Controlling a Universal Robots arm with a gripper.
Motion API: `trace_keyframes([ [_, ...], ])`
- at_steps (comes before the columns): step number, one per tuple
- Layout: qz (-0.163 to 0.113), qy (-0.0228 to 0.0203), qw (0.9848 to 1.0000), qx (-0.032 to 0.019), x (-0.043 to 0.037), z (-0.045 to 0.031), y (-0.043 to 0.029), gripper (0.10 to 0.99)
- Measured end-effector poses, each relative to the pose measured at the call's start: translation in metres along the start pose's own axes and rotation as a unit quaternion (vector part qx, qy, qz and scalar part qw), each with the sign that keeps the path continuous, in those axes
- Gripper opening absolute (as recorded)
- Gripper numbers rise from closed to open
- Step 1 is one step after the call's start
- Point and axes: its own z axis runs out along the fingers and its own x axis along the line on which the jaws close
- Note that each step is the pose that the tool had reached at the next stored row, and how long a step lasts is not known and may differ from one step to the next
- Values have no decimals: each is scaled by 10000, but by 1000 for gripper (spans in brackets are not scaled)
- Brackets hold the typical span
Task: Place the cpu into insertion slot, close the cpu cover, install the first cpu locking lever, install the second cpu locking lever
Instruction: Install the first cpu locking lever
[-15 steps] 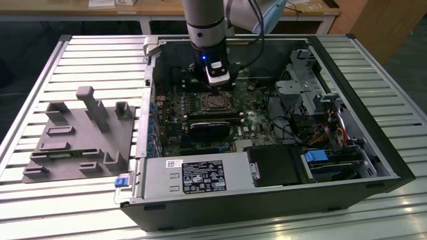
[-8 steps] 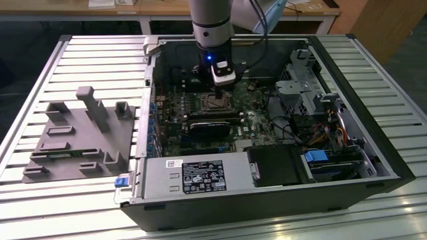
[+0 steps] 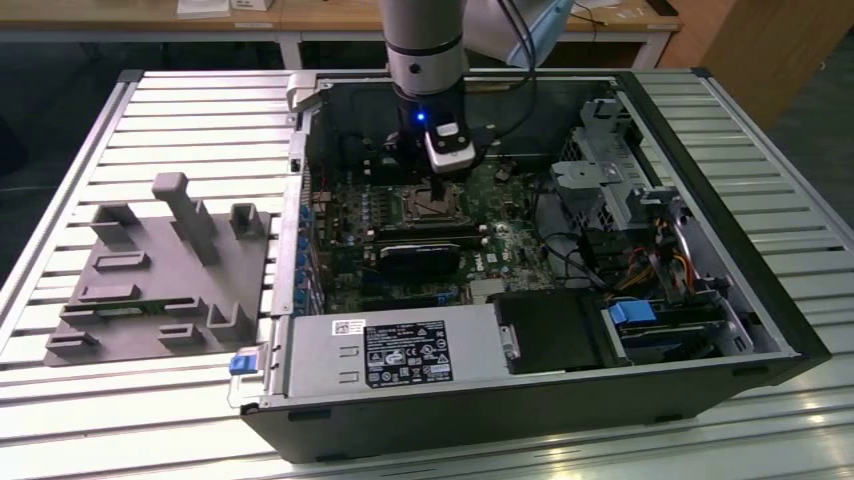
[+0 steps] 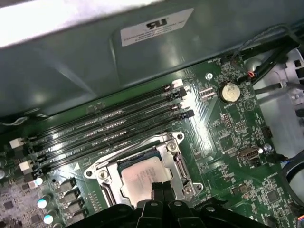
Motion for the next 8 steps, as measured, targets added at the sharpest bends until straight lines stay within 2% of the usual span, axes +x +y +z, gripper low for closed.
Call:
trace_keyframes([
  [5,-204,20,9998,-22,-1,2,-4,102],
  [8,-410,31,9991,-48,-1,3,-5,102],
])
